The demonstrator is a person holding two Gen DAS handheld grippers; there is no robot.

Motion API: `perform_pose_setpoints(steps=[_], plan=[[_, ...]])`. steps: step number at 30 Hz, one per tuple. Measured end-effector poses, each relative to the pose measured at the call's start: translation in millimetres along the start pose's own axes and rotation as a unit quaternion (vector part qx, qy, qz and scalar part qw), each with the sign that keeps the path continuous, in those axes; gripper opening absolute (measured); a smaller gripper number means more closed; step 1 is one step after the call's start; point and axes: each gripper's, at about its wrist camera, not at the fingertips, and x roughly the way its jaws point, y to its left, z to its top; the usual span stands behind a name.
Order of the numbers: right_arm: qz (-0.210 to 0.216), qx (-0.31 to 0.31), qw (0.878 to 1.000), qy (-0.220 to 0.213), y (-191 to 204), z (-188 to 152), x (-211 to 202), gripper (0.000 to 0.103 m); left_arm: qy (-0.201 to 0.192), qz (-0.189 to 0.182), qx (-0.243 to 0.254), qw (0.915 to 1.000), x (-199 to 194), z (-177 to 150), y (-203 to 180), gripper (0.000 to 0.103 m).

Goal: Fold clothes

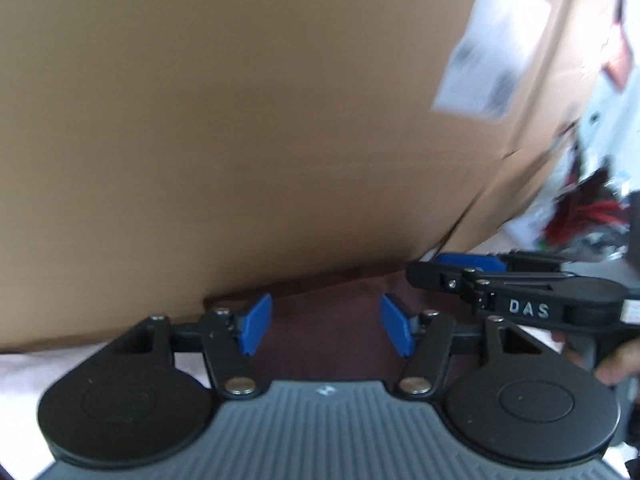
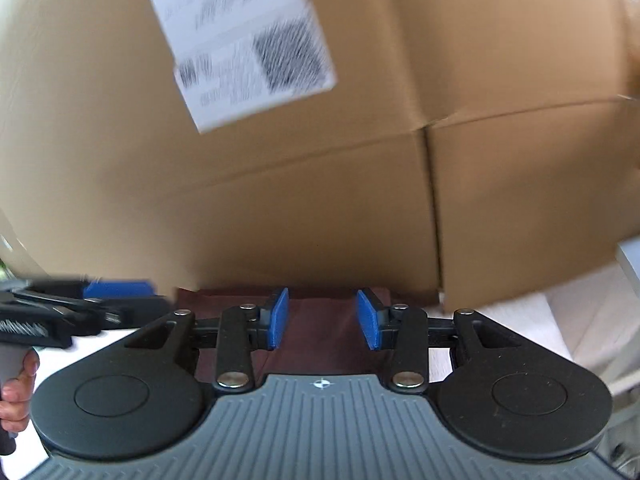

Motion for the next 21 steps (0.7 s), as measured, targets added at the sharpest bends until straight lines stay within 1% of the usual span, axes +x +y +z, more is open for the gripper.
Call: perform_pose_setpoints(steps=[1,2,4,7,8,9,10,11,13,14,16,18,20,21], plan=[[-0.005,-0.006,1.0,0.006,1.7,0.3,7.9,0.043,0.008,0.003,-0.003,1.0,8.0,-2.5,1.5,0.062],[-0.007,-0.008,1.0,0.015,2.1,-0.2,15.1,0.043,0.018,0.007,-0.01,0.9998,16.7,-6.4,4.5,0.064],[-0.019,-0.012,0.999,0.046,1.1,-5.2,30.8,0.043,0.012,0.008,-0.025,0.9996,20.9,-12.7,7.8,0.066],[-0.032,-0.041,0.998,0.04,6.5,-11.4,34.0,0.043,0.011,0.009,-0.035,0.9993,15.2,-13.5,8.6,0.065],[-0.031,-0.045,0.998,0.036,8.1,-9.6,29.0,0.043,0.012,0.01,-0.036,0.9992,10.0,-12.1,8.0,0.063],[-0.029,-0.047,0.998,0.033,9.5,-7.3,22.8,0.041,0.005,0.011,-0.027,0.9996,0.4,-14.9,4.7,0.063],[-0.027,-0.049,0.998,0.029,10.8,-5.0,16.6,0.041,-0.004,0.012,-0.017,0.9998,-10.0,-18.4,1.0,0.065],[-0.021,-0.052,0.998,0.016,12.8,-5.3,4.7,0.041,-0.013,0.012,-0.006,0.9998,-20.5,-21.9,-2.7,0.069],[-0.016,-0.065,0.998,0.0,19.7,-14.0,-20.7,0.041,-0.006,0.017,0.027,0.9995,-24.5,-40.7,-14.2,0.07],[-0.013,-0.07,0.997,0.0,22.9,-21.7,-29.8,0.041,-0.002,0.02,0.045,0.9988,-25.7,-50.6,-20.1,0.07],[-0.015,-0.084,0.996,0.019,29.3,-41.6,-35.4,0.041,-0.002,0.026,0.042,0.9988,-21.9,-61.6,-20.8,0.069],[-0.026,-0.094,0.995,0.032,32.2,-60.2,-30.5,0.037,-0.004,0.032,0.037,0.9988,-17.5,-71.9,-20.5,0.07],[-0.025,-0.09,0.995,0.025,30.7,-63.4,-33.2,0.036,0.004,0.031,0.026,0.9992,-24.4,-67.6,-21.6,0.07],[-0.026,-0.089,0.995,0.024,29.9,-59.4,-36.5,0.036,0.001,0.026,0.024,0.9994,-30.4,-69.3,-22.6,0.07]])
